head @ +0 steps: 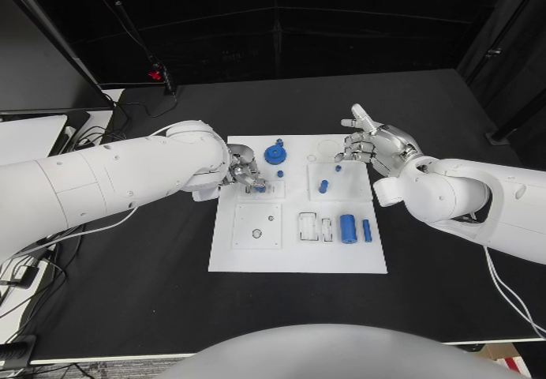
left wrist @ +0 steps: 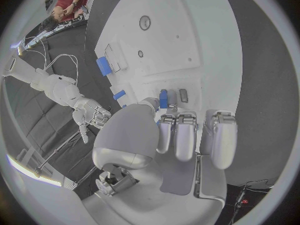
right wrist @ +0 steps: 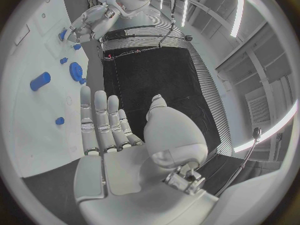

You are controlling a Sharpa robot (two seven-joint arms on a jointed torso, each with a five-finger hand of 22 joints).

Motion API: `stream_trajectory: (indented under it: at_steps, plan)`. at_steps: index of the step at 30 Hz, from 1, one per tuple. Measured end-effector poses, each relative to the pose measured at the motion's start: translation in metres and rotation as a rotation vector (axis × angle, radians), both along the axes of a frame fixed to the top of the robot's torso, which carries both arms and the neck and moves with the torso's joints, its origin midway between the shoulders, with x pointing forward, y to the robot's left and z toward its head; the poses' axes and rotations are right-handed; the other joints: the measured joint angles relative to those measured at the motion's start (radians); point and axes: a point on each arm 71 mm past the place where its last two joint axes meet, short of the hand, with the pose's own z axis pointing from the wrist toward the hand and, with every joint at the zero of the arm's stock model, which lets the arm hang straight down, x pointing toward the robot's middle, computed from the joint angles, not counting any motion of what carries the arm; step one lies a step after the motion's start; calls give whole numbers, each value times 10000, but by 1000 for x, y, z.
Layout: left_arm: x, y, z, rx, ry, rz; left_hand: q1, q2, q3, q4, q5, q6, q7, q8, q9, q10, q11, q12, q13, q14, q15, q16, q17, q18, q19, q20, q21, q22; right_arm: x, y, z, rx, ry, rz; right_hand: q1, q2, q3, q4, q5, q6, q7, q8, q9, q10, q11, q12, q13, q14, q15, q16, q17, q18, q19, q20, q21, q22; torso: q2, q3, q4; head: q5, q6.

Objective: Assemble the parts on the task board

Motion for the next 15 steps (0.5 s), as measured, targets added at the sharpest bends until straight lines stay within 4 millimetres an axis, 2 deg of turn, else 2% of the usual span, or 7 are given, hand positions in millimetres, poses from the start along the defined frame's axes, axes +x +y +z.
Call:
stream_trajectory:
  at_steps: [15]
  plan:
    - [0, -1, 0, 30, 27, -11, -55, -29, 23, -23, -21, -19, 19, -42, 2, 35, 34, -1, -2, -35, 35, 0, 0, 1, 0, 0, 0, 0, 0, 0, 0, 15, 19, -11, 0, 0, -26, -27, 0, 0, 0, 11, -10, 0, 0, 0, -17, 0, 0, 0, -19, 1, 0, 0, 0, 1, 0, -3, -1, 1, -2]
